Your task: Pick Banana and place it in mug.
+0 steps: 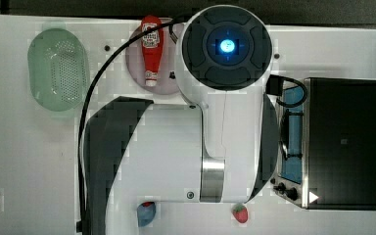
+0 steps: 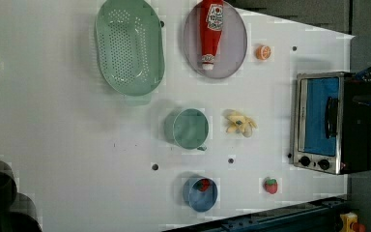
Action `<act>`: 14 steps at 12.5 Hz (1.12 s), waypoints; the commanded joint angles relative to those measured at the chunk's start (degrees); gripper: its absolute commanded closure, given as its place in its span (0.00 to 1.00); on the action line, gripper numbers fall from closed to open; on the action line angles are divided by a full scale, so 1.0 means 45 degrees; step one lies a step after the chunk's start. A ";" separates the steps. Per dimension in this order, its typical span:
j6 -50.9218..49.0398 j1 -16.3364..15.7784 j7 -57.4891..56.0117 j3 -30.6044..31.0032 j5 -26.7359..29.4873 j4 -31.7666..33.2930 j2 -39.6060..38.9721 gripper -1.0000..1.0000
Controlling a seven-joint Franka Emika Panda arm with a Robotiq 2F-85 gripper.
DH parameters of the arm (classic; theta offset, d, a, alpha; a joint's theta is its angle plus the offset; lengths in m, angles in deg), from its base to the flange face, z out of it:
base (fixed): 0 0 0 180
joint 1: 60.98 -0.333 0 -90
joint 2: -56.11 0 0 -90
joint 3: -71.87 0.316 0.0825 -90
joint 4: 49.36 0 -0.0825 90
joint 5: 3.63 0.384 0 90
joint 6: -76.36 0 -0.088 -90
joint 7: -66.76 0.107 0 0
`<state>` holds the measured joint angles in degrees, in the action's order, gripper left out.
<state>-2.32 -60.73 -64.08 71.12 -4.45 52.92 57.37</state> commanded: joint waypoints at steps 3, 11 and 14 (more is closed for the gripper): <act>-0.2876 -0.0073 -0.1358 -0.0618 0.0011 0.3019 0.4687 0.00; 0.2979 -0.0088 -0.2936 -0.0593 0.0010 0.6010 0.2012 0.00; 0.5567 -0.0074 -0.5398 -0.0618 0.0010 0.6808 0.0564 0.00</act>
<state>19.62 -62.07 -80.69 68.42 -5.55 85.49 58.99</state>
